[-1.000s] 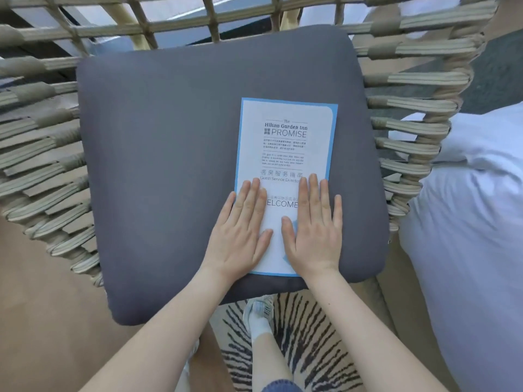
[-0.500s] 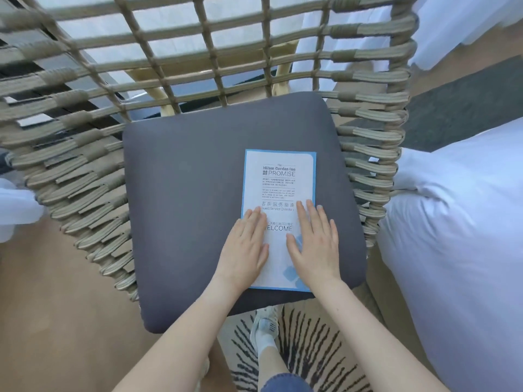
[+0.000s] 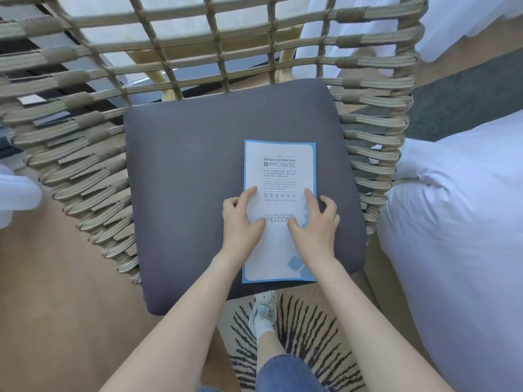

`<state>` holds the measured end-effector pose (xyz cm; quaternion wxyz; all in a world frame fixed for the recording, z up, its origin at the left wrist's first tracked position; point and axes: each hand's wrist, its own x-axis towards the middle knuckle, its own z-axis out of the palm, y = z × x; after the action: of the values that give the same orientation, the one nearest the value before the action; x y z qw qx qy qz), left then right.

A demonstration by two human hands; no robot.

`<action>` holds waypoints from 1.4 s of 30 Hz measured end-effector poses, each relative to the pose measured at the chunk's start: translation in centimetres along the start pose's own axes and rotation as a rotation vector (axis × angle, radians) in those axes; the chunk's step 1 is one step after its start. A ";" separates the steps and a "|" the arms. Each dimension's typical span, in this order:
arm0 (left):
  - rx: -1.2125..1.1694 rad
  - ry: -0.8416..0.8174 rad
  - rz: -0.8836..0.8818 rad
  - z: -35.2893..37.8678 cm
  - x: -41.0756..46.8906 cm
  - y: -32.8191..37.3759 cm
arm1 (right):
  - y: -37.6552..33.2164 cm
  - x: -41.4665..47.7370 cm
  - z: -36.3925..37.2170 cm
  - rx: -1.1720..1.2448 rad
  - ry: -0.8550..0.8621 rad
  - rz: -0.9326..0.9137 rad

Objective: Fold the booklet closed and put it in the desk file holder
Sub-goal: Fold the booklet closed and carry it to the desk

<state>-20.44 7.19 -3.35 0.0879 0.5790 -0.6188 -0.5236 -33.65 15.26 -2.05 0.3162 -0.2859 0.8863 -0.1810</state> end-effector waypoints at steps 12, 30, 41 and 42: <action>-0.545 -0.257 -0.068 -8.7 -4.6 5.9 | -3.0 -4.0 -7.8 0.412 -0.144 0.050; -0.671 -0.086 0.248 -29.4 -25.9 31.8 | -25.1 -22.8 -33.8 0.822 -0.252 -0.413; -0.704 0.050 0.465 -34.7 -30.0 35.6 | -32.0 -27.4 -37.0 0.944 -0.215 -0.587; -0.698 0.043 0.468 -34.9 -29.8 35.6 | -32.2 -27.7 -37.0 0.950 -0.209 -0.583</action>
<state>-8.33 4.47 53.41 0.4082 0.3688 -0.5173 -0.6555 -27.95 12.79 53.90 0.4330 -0.3618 0.5560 -0.6104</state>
